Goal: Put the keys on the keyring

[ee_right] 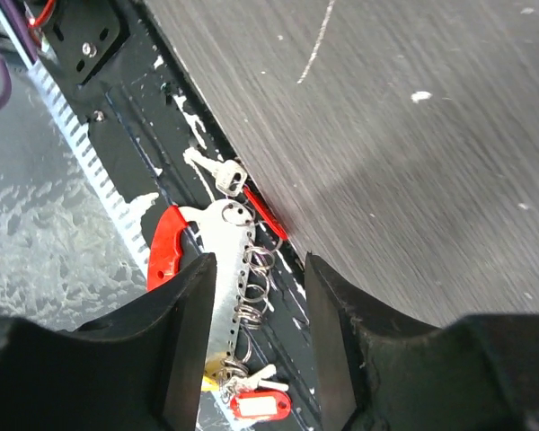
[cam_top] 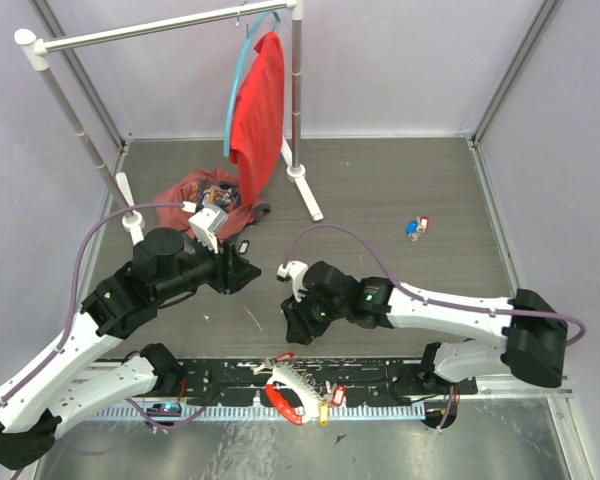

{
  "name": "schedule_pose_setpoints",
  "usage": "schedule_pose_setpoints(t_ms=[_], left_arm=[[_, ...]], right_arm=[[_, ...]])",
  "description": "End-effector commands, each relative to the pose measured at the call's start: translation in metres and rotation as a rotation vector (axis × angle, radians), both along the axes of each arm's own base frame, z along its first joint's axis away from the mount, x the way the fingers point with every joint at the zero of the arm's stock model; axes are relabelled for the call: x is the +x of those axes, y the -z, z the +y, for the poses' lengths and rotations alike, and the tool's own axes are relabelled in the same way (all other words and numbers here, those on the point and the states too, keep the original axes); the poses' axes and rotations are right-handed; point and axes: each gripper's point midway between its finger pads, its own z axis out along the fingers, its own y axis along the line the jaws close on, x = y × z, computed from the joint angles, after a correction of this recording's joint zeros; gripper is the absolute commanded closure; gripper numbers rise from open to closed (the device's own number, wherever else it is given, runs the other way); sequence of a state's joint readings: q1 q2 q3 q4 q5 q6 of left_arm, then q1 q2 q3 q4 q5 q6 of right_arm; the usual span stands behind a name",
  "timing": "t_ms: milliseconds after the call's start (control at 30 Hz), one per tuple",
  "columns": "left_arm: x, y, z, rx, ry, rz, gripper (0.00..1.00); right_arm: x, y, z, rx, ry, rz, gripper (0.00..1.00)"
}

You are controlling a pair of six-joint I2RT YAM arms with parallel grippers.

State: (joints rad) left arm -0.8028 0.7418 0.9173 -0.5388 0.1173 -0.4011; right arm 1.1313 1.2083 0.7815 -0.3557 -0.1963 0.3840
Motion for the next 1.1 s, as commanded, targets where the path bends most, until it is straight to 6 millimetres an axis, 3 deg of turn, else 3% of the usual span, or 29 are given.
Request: schedule_pose_setpoints(t_ms=[0, 267, 500, 700, 1067], left_arm=[[0.001, -0.008, 0.006, 0.009, -0.006, -0.03, 0.52], [0.003, -0.011, 0.014, 0.033, -0.028, -0.056, 0.5], [0.005, -0.01, 0.013, 0.054, -0.022, -0.063, 0.49], [0.007, -0.011, 0.011, 0.054, -0.015, -0.066, 0.49], [0.008, -0.009, 0.013, 0.055, -0.018, -0.062, 0.48]], right_arm=[[-0.009, -0.008, 0.037, 0.113, -0.183, -0.01, 0.5], [-0.027, 0.034, 0.041, 0.015, -0.307, 0.066, 0.5], [-0.022, 0.055, 0.039, -0.057, -0.291, 0.045, 0.52], [-0.013, 0.061, 0.041, -0.078, -0.272, 0.011, 0.53], [-0.027, 0.075, 0.041, -0.098, -0.326, 0.06, 0.67]])
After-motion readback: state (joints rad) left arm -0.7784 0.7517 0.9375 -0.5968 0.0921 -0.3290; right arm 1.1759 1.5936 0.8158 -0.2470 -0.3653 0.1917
